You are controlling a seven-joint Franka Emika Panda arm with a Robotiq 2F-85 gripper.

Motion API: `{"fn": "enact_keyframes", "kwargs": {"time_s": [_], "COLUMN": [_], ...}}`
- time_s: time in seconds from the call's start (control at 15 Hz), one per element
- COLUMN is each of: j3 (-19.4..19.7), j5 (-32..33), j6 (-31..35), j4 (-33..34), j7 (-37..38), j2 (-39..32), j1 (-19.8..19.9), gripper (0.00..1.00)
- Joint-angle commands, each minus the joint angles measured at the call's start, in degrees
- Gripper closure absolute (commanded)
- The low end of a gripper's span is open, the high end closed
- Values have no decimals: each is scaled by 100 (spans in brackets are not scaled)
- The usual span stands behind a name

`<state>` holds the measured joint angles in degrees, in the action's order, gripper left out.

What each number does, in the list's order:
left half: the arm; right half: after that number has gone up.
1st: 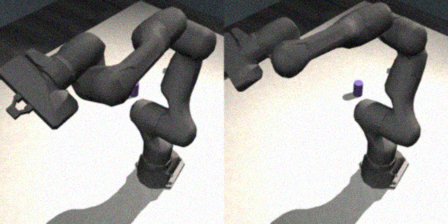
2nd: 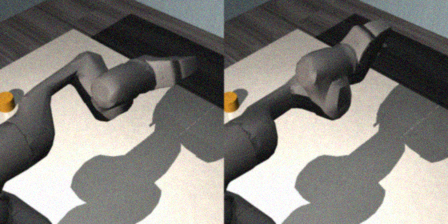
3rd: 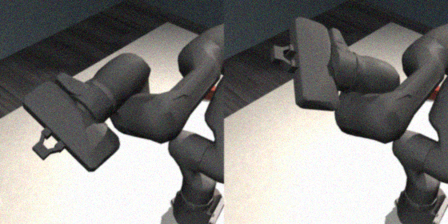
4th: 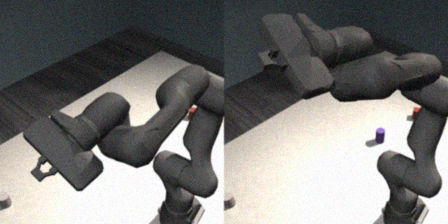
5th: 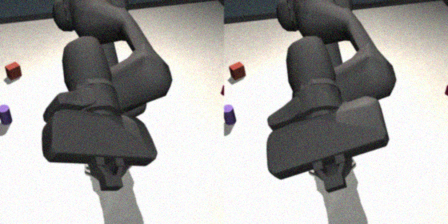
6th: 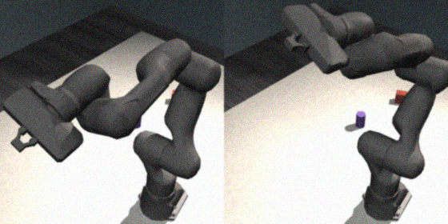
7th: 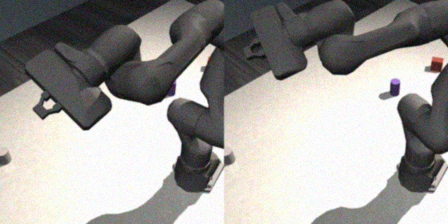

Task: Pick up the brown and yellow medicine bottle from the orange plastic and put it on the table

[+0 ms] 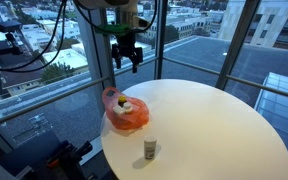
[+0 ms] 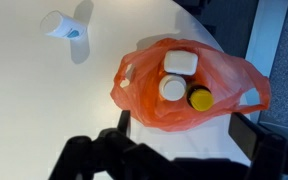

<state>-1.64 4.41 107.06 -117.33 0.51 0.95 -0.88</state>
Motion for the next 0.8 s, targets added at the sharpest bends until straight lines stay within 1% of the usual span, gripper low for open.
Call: {"fn": "enact_keyframes", "kwargs": {"time_s": [0.0, 0.27, 0.53, 0.73], "j3": [13, 13, -4, -38], "j5": [-1, -1, 23, 64], "j6": [-10, -10, 493, 1107], "j4": [22, 51, -190, -492], "j7": [1, 1, -74, -125], "j2": [-27, -39, -85, -148], "j1": [-14, -15, -33, -78], "gripper": [0, 0, 0, 0]}}
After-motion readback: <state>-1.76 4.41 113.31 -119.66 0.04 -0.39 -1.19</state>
